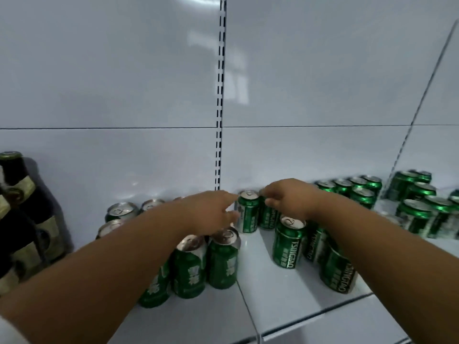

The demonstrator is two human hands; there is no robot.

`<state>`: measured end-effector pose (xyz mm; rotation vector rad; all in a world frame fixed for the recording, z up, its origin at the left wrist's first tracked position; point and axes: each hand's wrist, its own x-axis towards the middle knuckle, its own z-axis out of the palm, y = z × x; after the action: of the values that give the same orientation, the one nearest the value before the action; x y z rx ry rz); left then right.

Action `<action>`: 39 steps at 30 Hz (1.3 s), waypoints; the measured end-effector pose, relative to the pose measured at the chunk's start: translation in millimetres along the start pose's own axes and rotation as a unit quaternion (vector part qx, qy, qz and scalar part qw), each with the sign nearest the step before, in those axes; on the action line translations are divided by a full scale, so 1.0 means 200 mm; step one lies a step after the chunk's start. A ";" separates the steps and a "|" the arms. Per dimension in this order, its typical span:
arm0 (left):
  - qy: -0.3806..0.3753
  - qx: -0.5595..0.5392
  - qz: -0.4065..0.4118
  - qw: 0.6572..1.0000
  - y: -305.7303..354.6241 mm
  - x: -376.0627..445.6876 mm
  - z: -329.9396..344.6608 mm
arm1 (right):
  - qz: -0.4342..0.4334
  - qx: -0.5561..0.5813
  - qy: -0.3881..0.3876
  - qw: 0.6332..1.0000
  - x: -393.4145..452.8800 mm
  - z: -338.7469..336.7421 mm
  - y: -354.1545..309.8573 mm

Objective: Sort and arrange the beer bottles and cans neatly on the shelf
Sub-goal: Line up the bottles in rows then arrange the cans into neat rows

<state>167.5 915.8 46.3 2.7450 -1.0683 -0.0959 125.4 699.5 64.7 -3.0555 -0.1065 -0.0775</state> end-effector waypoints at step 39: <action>-0.017 0.051 -0.134 0.990 0.30 0.55 0.11 | -0.191 -0.067 -0.012 0.979 0.50 0.10 0.45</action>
<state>205.0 794.5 38.3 2.9756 -0.7246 -0.1287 232.3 618.2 42.3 -3.1223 -0.7167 -0.0725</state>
